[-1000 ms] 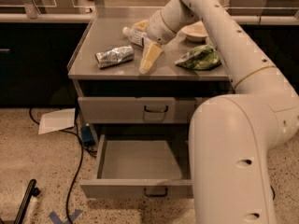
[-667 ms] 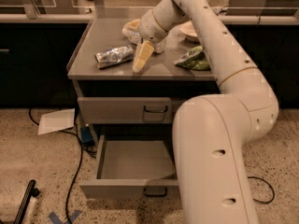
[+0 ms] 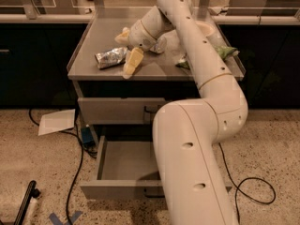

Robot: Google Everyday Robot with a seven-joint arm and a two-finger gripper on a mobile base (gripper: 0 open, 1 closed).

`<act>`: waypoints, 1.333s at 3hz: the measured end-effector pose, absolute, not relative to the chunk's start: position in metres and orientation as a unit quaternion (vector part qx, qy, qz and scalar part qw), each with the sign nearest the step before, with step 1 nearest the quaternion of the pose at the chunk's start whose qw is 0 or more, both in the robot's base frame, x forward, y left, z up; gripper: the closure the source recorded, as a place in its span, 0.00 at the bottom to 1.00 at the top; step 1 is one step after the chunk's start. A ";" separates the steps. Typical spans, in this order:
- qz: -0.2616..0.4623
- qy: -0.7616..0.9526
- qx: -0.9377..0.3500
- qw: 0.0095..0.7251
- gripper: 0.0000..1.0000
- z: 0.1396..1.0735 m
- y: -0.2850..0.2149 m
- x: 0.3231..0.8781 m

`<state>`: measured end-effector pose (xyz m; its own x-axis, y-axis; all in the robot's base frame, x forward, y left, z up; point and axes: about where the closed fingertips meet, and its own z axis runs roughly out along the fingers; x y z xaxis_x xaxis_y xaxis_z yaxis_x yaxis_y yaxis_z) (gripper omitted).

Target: Place redbull can into middle drawer

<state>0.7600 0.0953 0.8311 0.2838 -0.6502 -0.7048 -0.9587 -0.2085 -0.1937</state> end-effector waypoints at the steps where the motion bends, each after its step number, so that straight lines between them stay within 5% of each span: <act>1: 0.271 0.554 -0.729 0.295 0.00 0.818 0.109 0.757; 4: 0.271 0.555 -0.727 0.300 0.65 0.817 0.113 0.761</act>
Offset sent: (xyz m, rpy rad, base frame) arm -0.0030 0.0119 -0.0117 0.0002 0.0607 0.0034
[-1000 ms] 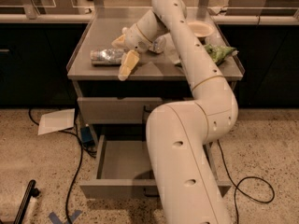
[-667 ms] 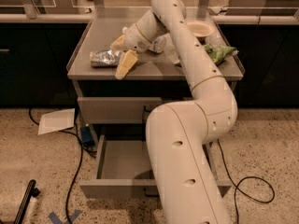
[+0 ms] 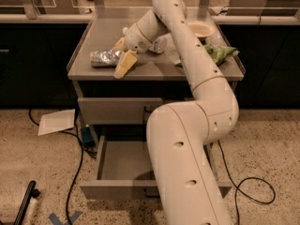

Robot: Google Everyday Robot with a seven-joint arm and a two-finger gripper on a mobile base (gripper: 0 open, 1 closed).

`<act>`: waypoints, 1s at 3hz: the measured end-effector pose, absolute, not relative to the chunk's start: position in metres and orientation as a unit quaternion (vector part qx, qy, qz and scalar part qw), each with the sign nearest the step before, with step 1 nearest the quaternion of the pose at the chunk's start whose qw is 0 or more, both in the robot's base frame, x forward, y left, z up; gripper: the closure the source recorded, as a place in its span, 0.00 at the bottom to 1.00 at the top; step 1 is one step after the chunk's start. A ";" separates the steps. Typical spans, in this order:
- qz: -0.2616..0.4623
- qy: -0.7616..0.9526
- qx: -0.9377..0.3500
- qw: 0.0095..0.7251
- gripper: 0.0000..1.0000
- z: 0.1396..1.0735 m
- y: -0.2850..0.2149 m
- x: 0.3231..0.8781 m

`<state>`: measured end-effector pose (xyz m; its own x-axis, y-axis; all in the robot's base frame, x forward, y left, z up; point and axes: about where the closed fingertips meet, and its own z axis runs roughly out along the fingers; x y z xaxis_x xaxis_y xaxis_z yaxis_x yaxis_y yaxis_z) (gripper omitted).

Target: Place redbull can into middle drawer

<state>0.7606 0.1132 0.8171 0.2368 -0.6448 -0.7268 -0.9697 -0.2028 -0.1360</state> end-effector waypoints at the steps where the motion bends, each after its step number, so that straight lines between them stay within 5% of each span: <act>1: 0.271 0.555 -0.727 0.300 0.88 0.817 0.113 0.761; 2: 0.271 0.555 -0.727 0.300 1.00 0.817 0.113 0.761; 3: 0.270 0.555 -0.727 0.300 1.00 0.820 0.113 0.760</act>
Offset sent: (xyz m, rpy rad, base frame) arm 0.0000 0.0000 0.0000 0.0000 0.0000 0.0000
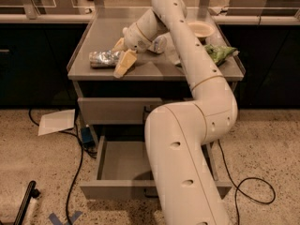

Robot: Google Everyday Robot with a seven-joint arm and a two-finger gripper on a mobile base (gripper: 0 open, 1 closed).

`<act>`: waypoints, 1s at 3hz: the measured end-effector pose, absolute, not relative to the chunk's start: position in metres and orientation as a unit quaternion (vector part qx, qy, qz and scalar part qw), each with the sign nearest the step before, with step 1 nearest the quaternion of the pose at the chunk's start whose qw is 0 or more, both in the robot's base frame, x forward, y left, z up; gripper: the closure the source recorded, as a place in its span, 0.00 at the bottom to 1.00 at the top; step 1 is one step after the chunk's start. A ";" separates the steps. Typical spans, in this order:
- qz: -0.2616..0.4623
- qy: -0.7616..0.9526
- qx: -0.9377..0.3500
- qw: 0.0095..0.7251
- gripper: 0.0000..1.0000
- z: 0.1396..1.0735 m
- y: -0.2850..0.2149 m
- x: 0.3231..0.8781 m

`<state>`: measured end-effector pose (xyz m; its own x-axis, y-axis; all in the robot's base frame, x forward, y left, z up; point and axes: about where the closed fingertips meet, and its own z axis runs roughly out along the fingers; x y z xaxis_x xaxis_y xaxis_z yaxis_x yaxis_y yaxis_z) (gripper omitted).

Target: Place redbull can into middle drawer

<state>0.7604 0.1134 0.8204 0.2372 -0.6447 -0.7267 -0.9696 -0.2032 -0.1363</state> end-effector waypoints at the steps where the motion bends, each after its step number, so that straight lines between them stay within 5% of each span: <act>1: 0.248 0.544 -0.739 0.311 1.00 0.856 0.124 0.755; 3: 0.209 0.540 -0.742 0.337 1.00 0.917 0.117 0.746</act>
Offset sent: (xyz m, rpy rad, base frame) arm -0.0373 0.0030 0.1302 -0.0613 -0.2001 0.0127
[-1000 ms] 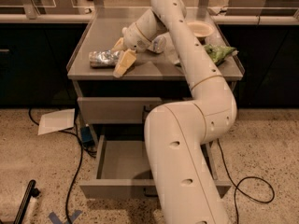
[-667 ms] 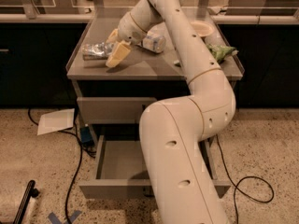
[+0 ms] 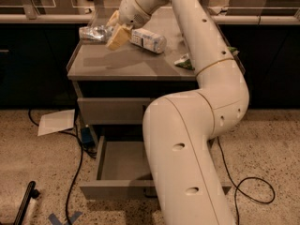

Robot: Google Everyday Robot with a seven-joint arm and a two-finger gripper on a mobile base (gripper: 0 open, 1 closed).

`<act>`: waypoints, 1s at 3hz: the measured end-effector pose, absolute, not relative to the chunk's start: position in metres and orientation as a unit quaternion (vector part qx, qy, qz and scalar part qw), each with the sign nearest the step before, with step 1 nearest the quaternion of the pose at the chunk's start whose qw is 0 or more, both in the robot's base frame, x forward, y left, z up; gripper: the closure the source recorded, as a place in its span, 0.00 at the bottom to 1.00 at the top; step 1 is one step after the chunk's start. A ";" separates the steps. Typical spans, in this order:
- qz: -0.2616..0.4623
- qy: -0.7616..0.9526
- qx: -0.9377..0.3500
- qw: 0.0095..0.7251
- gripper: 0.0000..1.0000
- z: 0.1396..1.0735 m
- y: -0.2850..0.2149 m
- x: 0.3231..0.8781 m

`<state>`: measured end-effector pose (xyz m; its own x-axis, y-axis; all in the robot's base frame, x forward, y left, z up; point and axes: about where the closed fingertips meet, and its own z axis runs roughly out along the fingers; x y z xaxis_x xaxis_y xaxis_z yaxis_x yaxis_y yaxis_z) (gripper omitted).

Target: Place redbull can into middle drawer

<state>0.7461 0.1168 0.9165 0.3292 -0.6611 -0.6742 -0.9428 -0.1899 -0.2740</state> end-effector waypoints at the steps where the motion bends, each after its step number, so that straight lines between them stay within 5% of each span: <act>1: 0.237 0.573 -0.720 0.312 1.00 0.908 0.093 0.733; 3: 0.246 0.658 -0.600 0.383 1.00 1.000 0.003 0.674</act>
Offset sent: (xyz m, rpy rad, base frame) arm -0.1779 -0.1041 -0.0779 -0.0425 0.4902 -0.2939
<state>0.6740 0.0031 1.0003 0.0128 -0.6009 -0.7992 -0.9780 0.1588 -0.1351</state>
